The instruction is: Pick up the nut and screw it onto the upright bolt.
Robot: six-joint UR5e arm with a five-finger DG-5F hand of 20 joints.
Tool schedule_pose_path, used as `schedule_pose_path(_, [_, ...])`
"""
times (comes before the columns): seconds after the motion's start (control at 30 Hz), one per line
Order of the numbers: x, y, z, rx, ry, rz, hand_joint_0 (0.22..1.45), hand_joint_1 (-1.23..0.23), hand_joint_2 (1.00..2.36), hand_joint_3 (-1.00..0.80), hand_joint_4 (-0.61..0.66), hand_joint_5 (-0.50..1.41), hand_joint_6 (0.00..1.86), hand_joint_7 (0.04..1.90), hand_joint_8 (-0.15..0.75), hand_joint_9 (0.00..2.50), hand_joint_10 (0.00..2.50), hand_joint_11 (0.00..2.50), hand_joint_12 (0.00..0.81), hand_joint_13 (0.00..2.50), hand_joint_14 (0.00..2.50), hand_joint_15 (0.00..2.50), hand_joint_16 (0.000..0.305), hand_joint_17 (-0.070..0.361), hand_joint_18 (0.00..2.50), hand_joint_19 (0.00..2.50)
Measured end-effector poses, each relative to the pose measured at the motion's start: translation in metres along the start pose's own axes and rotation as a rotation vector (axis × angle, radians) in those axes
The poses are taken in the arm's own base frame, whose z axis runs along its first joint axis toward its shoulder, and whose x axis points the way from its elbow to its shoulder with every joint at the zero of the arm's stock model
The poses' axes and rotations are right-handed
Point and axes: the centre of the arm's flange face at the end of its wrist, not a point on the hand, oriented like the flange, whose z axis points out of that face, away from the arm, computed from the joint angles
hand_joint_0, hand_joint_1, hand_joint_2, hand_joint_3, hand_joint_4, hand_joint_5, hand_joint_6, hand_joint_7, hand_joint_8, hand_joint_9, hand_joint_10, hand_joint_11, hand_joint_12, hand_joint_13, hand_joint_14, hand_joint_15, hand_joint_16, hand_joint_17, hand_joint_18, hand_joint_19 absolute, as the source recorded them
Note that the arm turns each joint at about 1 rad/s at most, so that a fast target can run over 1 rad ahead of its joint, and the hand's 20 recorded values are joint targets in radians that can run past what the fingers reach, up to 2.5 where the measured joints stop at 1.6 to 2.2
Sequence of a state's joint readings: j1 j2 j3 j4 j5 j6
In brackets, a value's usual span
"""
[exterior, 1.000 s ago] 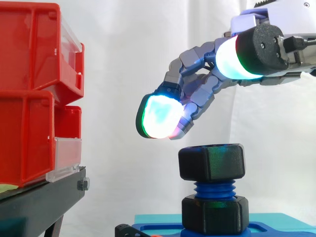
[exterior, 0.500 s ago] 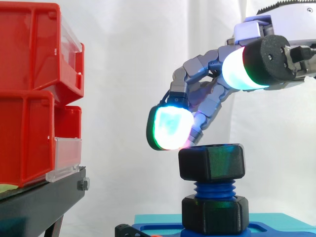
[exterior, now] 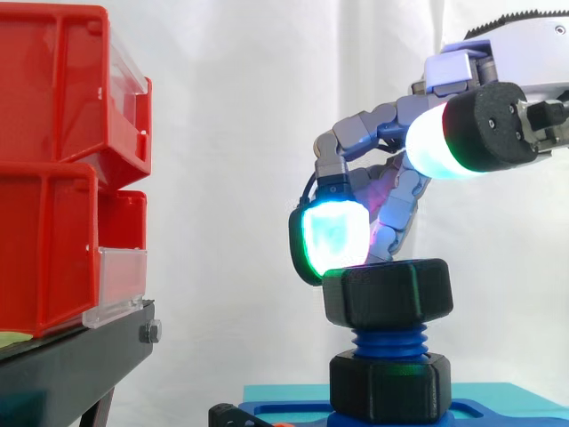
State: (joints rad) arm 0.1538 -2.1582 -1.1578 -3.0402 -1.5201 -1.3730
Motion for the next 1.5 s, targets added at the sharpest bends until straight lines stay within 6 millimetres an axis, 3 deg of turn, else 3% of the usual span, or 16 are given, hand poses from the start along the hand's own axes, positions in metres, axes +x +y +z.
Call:
schedule_pose_path(0.33, [-0.001,-0.009,-0.001,0.009,-0.001,-0.001,0.55,-0.33,1.00,-0.50,0.10,0.07,0.60,1.24,0.237,1.49,0.00,0.00,0.172,0.89,0.00,0.00,0.008,0.018,0.54,0.00])
schedule_pose_path(0.53, [-0.003,-0.016,-0.003,0.013,-0.003,-0.001,0.55,-0.34,1.00,-0.50,0.08,0.08,0.59,1.29,0.248,2.05,0.02,0.43,0.146,1.08,0.00,0.00,0.003,0.006,0.69,0.00])
schedule_pose_path(0.8, [-0.005,-0.023,-0.004,0.012,-0.002,-0.003,0.55,-0.35,1.00,-0.50,0.08,0.09,0.58,1.29,0.266,2.18,0.02,0.55,0.124,1.25,0.00,0.01,0.001,-0.001,0.86,0.06])
schedule_pose_path(1.07, [-0.008,-0.030,-0.005,0.014,-0.009,-0.002,0.55,-0.35,1.00,-0.50,0.08,0.09,0.58,1.30,0.277,2.22,0.02,0.60,0.129,1.34,0.00,0.04,0.001,0.002,0.97,0.14])
schedule_pose_path(1.27, [-0.020,-0.033,-0.004,0.007,-0.028,-0.002,0.55,-0.34,1.00,-0.50,0.07,0.09,0.58,1.30,0.262,2.06,0.02,0.50,0.144,1.30,0.00,0.05,0.003,0.008,0.94,0.17])
schedule_pose_path(1.3, [-0.022,-0.034,-0.004,0.006,-0.030,-0.002,0.55,-0.33,1.00,-0.50,0.09,0.09,0.52,1.40,0.258,2.00,0.02,0.47,0.147,1.27,0.00,0.05,0.006,0.013,0.91,0.16])
schedule_pose_path(1.5, [-0.037,-0.035,-0.003,0.003,-0.037,-0.002,0.54,-0.31,1.00,-0.50,0.13,0.03,0.51,1.20,0.271,1.78,0.02,0.41,0.173,1.15,0.00,0.05,0.011,0.025,0.81,0.16])
